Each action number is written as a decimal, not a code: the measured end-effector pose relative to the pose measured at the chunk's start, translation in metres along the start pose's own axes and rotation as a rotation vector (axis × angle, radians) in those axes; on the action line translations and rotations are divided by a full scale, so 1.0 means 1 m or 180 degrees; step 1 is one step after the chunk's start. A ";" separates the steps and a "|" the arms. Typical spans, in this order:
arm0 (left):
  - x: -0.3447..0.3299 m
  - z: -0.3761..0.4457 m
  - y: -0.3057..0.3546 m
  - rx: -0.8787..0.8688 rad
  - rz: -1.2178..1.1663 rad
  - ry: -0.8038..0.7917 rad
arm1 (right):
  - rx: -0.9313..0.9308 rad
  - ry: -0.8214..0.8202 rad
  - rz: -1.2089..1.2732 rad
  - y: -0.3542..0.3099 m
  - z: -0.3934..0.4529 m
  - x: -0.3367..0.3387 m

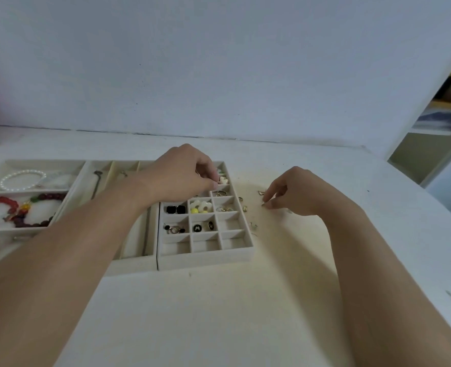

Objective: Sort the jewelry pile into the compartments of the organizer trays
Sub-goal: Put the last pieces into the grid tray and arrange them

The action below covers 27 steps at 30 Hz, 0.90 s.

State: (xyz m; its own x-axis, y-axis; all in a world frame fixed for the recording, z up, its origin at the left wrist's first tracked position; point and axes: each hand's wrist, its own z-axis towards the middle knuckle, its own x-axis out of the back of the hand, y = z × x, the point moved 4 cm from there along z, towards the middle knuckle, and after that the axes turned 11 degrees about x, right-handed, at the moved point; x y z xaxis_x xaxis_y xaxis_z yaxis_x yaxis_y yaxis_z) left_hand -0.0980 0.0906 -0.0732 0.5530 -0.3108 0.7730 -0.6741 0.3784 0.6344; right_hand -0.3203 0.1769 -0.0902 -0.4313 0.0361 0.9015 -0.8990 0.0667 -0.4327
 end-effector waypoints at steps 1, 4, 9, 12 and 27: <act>0.000 0.000 0.000 -0.0005 0.0015 -0.0009 | -0.0014 -0.0008 -0.0056 0.000 0.001 -0.001; -0.002 -0.002 0.001 0.0000 0.0043 -0.0039 | -0.0104 -0.0005 -0.0139 0.002 0.001 -0.003; -0.003 -0.003 0.004 -0.0011 0.0015 -0.0057 | 0.0083 0.0190 0.0082 -0.002 0.002 0.001; -0.005 -0.003 0.007 -0.0034 -0.0166 -0.0072 | 0.0379 0.0481 0.0597 -0.014 0.001 0.006; -0.015 -0.012 0.023 -0.0012 -0.1143 -0.0183 | 0.1262 0.0744 0.1882 -0.042 -0.005 0.011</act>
State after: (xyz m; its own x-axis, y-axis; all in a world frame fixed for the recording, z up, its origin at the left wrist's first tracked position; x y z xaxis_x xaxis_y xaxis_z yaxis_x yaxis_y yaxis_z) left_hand -0.1162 0.1143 -0.0705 0.7256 -0.4730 0.4998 -0.4402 0.2394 0.8654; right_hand -0.2867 0.1797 -0.0616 -0.8635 0.1682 0.4755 -0.5012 -0.3923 -0.7713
